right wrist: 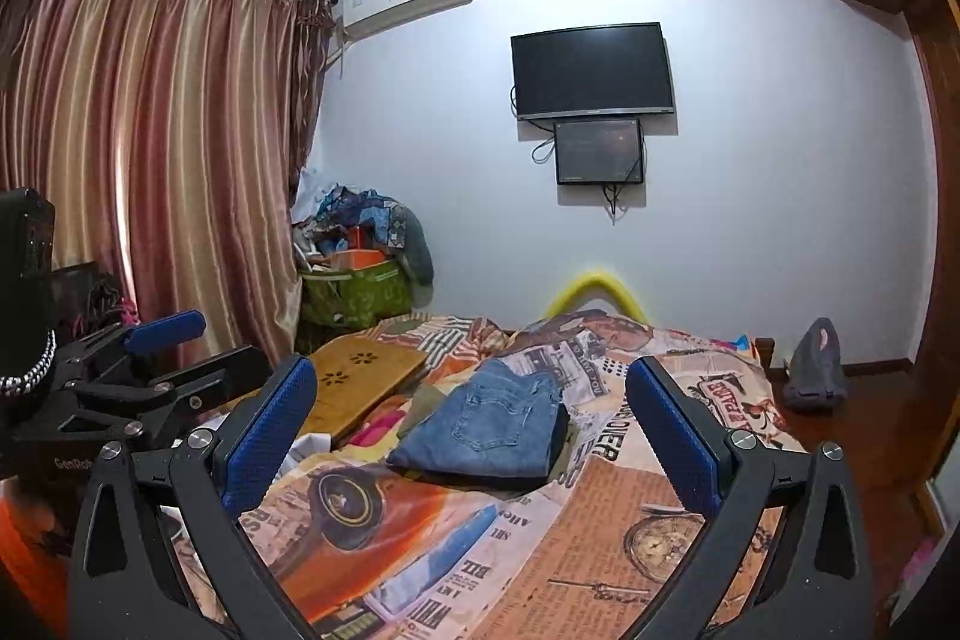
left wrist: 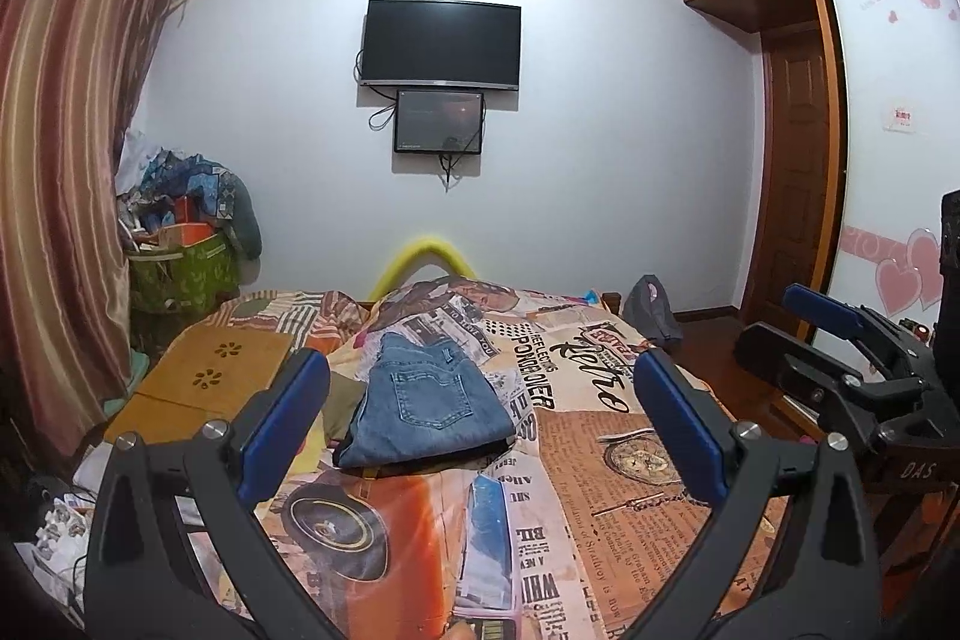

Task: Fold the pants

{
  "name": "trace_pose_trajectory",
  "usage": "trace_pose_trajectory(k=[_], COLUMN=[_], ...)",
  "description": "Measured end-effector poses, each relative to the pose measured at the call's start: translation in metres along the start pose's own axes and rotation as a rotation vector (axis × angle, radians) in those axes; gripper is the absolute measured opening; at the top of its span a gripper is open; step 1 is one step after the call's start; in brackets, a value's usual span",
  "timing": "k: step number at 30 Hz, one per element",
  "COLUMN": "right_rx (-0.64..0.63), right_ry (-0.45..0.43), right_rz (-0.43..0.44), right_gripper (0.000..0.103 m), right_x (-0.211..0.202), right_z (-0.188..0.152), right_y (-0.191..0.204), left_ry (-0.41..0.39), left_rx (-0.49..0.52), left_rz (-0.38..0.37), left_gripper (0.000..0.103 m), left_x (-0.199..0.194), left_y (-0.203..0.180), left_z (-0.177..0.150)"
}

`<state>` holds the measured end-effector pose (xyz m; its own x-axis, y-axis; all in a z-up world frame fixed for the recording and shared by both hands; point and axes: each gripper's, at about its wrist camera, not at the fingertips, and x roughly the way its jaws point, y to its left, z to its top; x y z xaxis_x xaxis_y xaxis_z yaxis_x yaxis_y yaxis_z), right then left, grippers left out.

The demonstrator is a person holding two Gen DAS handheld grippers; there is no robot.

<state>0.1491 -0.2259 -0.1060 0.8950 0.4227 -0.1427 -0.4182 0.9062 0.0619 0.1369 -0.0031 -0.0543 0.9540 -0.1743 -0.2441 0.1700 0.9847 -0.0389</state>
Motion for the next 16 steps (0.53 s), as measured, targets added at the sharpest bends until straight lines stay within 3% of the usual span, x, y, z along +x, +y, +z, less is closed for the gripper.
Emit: trace_pose_trajectory(k=[16], right_rx=[0.009], right_ry=[-0.003], right_rz=[-0.002], right_gripper=[0.103], right_x=[0.0003], right_z=[0.0004], right_y=[0.0027], left_ry=[-0.008], left_rx=[0.003], left_rz=[-0.003], left_gripper=[0.102], left_x=[-0.0035], left_y=[0.0005], left_z=[-0.0017])
